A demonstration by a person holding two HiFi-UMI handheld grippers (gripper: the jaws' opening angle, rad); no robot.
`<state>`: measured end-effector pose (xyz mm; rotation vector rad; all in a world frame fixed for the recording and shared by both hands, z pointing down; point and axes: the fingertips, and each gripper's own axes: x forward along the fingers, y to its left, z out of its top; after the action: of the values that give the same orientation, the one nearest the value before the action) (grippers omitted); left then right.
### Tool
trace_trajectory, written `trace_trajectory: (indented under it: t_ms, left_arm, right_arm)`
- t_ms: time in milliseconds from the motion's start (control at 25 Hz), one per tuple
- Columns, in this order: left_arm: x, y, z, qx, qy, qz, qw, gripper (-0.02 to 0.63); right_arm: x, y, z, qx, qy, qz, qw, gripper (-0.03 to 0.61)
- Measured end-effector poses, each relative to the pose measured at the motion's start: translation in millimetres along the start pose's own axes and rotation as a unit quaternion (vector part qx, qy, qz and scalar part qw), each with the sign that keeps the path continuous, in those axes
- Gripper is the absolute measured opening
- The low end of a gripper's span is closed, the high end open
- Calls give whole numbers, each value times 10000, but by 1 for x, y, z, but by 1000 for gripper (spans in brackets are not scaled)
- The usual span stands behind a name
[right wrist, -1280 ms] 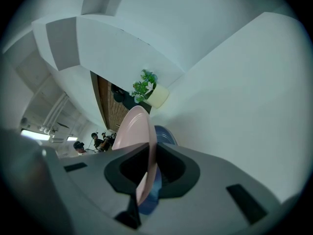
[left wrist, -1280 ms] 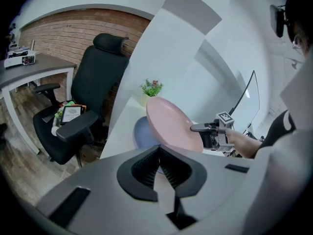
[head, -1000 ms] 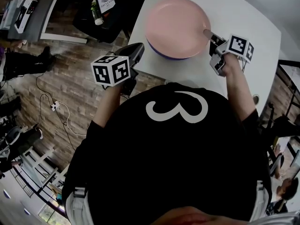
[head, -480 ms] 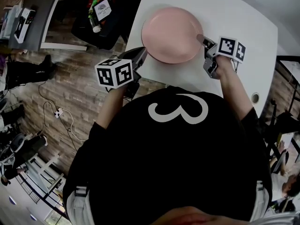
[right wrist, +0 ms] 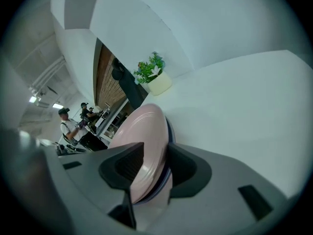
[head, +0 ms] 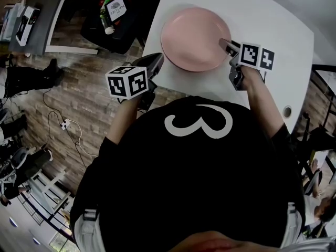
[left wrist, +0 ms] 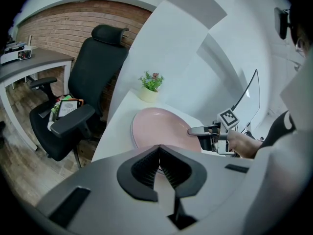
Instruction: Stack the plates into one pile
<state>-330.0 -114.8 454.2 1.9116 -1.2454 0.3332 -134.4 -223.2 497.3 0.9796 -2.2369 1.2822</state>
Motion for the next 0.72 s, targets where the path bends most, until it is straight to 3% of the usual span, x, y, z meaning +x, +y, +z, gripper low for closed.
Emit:
trace_trajectory:
  t_ms: [200, 560, 720]
  left_arm:
    - [1, 9, -3, -77, 16, -16, 10000, 17]
    - [-12, 6, -3, -154, -199, -2, 9997, 17]
    - [-20, 1, -4, -199, -349, 47, 9992, 17]
  right_arm:
    - [3, 8, 1, -190, -6, 13, 9998, 198]
    - [-8, 0, -4, -717, 35, -393, 9966, 213]
    - [-16, 2, 1, -526, -47, -180, 9984, 212]
